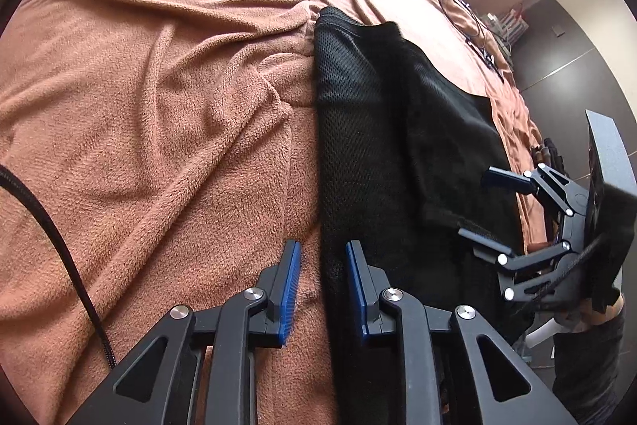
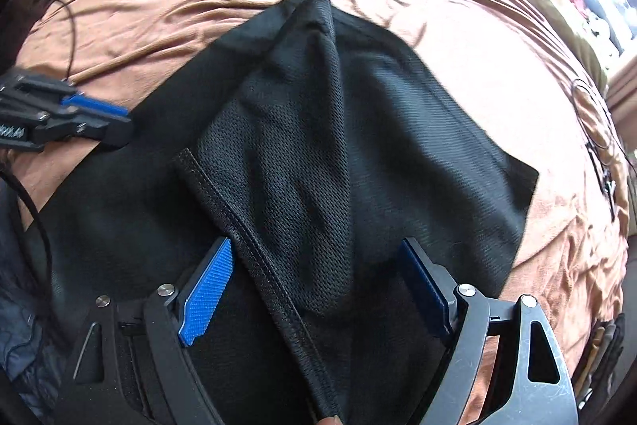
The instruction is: Fold small clothes
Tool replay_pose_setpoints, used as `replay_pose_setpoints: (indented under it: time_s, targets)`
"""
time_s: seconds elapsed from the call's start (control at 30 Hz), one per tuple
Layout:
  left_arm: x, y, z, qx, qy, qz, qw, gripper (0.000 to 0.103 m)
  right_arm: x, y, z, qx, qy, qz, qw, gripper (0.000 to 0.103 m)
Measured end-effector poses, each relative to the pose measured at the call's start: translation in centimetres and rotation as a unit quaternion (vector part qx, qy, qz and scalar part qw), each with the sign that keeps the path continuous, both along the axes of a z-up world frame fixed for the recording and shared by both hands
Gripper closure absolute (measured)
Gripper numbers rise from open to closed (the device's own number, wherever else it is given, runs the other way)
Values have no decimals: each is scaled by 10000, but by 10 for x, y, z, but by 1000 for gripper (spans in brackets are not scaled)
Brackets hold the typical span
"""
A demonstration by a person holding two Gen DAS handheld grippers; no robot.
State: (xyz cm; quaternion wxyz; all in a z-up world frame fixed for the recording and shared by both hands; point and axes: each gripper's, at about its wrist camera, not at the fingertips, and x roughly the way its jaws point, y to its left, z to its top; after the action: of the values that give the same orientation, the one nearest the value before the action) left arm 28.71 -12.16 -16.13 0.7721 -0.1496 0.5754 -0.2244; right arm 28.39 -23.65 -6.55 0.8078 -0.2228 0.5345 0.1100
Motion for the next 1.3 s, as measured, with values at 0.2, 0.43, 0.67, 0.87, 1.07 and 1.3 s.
replay_pose_setpoints:
  time_s: [0.2,0.43,0.67,0.87,1.07,1.3]
  targets:
    - [0,1,-1,-17,-16,2,10000,78,16,-21,5,-3,-102,-562,9984,21]
    - [-2,3,-1,-51,-22,-14,10000,78,33,-58,13,130,-243,-1433,9893,21]
    - [-2,2,2,-10,-27,-56,10000,77,37,-87,29,294,-530,-2398,9689,21]
    - [-1,5,16,0,-131,-76,9999,77,26,-102,38,1145,-482,-2522,9597,21]
    - [10,12,29,-43,-233,-16,9997,55,1,-143,40,2212,-369,-2449,9433,21]
    - [32,11,36,-106,-300,142,9994,48,18,-183,15,3204,-135,-2478,9142,21]
